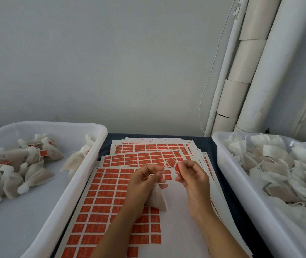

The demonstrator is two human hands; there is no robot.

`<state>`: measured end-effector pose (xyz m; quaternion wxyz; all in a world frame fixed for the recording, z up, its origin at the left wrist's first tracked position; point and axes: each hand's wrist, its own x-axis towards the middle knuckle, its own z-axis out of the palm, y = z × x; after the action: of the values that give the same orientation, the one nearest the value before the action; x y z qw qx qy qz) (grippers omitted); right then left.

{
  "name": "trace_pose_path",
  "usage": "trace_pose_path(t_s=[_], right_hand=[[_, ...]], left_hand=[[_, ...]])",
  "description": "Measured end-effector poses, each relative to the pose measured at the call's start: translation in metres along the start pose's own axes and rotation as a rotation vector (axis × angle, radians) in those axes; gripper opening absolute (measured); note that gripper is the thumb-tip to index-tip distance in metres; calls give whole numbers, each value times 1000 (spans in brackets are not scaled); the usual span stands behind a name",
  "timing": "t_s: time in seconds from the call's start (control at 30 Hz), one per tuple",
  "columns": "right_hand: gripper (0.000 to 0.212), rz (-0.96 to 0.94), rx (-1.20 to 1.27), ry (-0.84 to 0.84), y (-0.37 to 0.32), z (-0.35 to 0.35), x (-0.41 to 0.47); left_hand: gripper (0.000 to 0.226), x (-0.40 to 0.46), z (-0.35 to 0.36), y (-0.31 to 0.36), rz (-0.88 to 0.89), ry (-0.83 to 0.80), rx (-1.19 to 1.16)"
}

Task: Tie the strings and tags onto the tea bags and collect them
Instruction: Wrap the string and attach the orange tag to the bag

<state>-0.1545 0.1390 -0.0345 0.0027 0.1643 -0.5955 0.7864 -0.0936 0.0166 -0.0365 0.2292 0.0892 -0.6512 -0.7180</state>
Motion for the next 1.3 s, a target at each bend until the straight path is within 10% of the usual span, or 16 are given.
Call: trace_pose_path(t_s=[1.3], right_hand=[[10,-136,-463,-91,-2,1,2]], left_hand=[[36,-1,5,0,-49,-146,59]])
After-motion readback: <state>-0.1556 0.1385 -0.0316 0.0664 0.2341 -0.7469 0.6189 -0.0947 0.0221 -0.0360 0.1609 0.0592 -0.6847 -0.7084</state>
